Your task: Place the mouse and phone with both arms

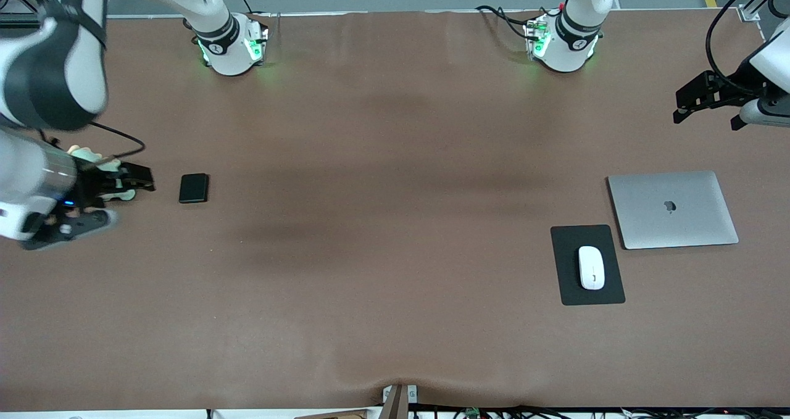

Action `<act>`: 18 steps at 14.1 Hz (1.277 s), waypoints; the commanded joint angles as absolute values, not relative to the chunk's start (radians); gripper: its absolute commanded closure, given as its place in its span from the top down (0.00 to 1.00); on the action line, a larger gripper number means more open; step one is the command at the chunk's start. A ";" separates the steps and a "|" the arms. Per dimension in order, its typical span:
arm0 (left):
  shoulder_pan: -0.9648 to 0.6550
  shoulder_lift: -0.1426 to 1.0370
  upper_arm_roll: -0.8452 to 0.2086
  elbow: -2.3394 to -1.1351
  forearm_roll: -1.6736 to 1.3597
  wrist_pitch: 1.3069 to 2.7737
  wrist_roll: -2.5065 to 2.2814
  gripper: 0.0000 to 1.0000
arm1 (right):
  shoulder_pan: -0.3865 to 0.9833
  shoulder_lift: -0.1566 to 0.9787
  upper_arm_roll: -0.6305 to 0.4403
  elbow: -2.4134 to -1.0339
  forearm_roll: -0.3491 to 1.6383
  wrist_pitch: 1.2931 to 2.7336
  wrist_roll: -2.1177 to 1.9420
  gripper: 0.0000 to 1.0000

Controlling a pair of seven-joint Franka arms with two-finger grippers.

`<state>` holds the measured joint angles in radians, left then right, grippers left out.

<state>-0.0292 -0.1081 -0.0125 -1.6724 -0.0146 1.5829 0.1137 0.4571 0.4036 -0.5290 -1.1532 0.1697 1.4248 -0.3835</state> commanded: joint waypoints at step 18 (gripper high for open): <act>-0.029 -0.080 -0.011 -1.634 -0.026 1.560 0.126 1.00 | 0.088 0.022 -0.223 -1.634 0.043 1.505 -0.399 1.00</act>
<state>-0.0298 -0.0898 -0.0130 -1.6612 -0.0146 1.5828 0.1137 0.1287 0.0719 -0.2888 -1.5905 0.0680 1.4994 -0.4132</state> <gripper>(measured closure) 0.000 0.000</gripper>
